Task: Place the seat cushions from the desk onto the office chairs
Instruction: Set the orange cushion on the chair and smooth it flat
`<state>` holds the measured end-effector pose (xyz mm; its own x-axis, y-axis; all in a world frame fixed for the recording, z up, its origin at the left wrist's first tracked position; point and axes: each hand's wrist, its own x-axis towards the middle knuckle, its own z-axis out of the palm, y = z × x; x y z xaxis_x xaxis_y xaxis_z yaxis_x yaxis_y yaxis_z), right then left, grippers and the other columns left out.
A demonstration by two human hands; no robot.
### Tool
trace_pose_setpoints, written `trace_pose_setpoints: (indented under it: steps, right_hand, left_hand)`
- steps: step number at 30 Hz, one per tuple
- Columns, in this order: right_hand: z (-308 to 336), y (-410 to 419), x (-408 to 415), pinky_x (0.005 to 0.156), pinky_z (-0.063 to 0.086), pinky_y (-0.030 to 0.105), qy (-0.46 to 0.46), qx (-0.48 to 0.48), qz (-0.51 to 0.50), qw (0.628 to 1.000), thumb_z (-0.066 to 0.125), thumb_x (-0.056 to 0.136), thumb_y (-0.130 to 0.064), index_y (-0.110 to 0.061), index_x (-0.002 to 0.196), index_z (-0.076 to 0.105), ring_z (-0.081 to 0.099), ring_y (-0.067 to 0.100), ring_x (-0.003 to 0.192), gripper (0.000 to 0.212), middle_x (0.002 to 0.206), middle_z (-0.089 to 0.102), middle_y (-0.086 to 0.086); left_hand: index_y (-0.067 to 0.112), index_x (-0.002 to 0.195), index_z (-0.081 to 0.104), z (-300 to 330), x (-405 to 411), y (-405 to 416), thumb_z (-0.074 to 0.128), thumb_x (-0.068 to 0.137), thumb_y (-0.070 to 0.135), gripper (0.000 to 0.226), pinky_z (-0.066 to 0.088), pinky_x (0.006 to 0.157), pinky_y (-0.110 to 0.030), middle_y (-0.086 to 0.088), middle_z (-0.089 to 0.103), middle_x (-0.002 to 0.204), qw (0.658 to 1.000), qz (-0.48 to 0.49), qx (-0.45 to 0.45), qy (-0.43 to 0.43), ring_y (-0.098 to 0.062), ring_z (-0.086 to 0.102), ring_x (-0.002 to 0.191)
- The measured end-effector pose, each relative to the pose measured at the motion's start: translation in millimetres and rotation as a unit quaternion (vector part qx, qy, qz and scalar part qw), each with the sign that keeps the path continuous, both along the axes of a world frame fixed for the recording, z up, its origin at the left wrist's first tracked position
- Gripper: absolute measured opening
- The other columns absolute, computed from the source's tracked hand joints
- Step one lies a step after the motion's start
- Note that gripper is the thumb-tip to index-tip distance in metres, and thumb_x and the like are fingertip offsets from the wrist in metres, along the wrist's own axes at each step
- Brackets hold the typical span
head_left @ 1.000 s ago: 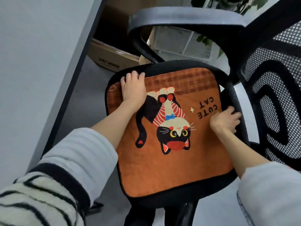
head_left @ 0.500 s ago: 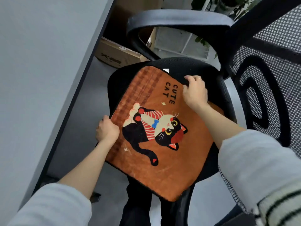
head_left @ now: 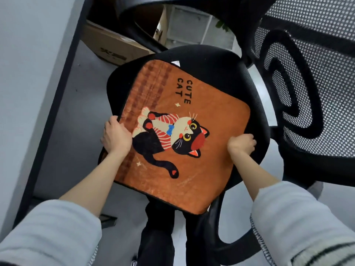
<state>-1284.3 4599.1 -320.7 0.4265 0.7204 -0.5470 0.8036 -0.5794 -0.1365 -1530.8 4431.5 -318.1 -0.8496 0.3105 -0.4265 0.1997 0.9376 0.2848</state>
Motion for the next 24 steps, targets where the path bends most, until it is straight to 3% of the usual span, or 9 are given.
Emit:
trace_pose_setpoints:
  steps: [5,8,12,14,19,21,24]
  right_hand:
    - [15,28,-7,0.095,0.041,0.037,0.036,0.079,0.014,0.996,0.043,0.091,-0.003,0.002,0.121,0.054,0.050,0.036,0.120,0.032,0.130,0.051,0.021]
    - [29,61,-32,0.096,0.040,0.034,0.088,0.145,0.058,0.984,0.042,0.092,-0.006,-0.006,0.121,0.058,0.052,0.033,0.117,0.033,0.127,0.057,0.016]
    - [40,102,-65,0.101,0.038,0.033,0.149,0.192,0.143,0.959,0.039,0.095,-0.008,-0.012,0.128,0.056,0.052,0.027,0.121,0.037,0.127,0.060,0.010]
    - [34,106,-68,0.108,0.036,0.036,0.159,0.158,0.192,0.955,0.040,0.095,-0.011,-0.013,0.138,0.046,0.045,0.027,0.129,0.044,0.138,0.052,0.010]
    - [5,85,-39,0.112,0.016,0.061,0.054,0.006,0.259,0.964,0.046,0.095,-0.027,-0.019,0.150,0.016,0.017,0.032,0.143,0.063,0.157,0.016,0.010]
    - [-1,76,-25,0.110,0.015,0.065,0.026,-0.015,0.269,0.963,0.048,0.095,-0.031,-0.018,0.151,0.012,0.012,0.031,0.145,0.068,0.159,0.009,0.008]
    - [-6,70,-11,0.109,0.019,0.064,0.005,-0.007,0.298,0.954,0.050,0.093,-0.033,-0.016,0.150,0.013,0.014,0.032,0.143,0.070,0.158,0.011,0.009]
  left_hand:
    - [0.005,0.123,0.044,9,4,1,0.039,0.096,0.012,0.029,0.040,0.096,-0.050,-0.019,0.050,0.127,0.998,0.054,-0.005,-0.019,-0.040,0.049,0.115]
    - [0.003,0.123,0.043,15,11,1,0.040,0.095,0.011,0.030,0.040,0.093,-0.044,-0.021,0.050,0.127,0.993,0.085,-0.019,-0.076,-0.040,0.049,0.116]
    - [0.003,0.127,0.038,17,36,4,0.037,0.098,0.014,0.032,0.036,0.079,-0.033,-0.021,0.049,0.126,0.980,0.118,0.005,-0.160,-0.037,0.050,0.112]
    - [0.003,0.130,0.035,15,50,5,0.033,0.099,0.014,0.033,0.035,0.078,-0.033,-0.021,0.049,0.124,0.977,0.135,0.017,-0.167,-0.037,0.050,0.110]
    - [0.004,0.119,0.040,13,62,2,0.031,0.099,0.013,0.024,0.039,0.073,-0.037,-0.017,0.048,0.103,0.976,0.148,0.024,-0.157,-0.030,0.049,0.088]
    - [0.005,0.119,0.041,13,66,-3,0.032,0.099,0.013,0.023,0.040,0.072,-0.037,-0.014,0.046,0.099,0.977,0.138,0.015,-0.164,-0.030,0.050,0.086]
    - [0.003,0.125,0.041,13,74,-10,0.035,0.099,0.013,0.029,0.040,0.079,-0.037,-0.021,0.050,0.111,0.977,0.129,0.010,-0.169,-0.035,0.050,0.097]
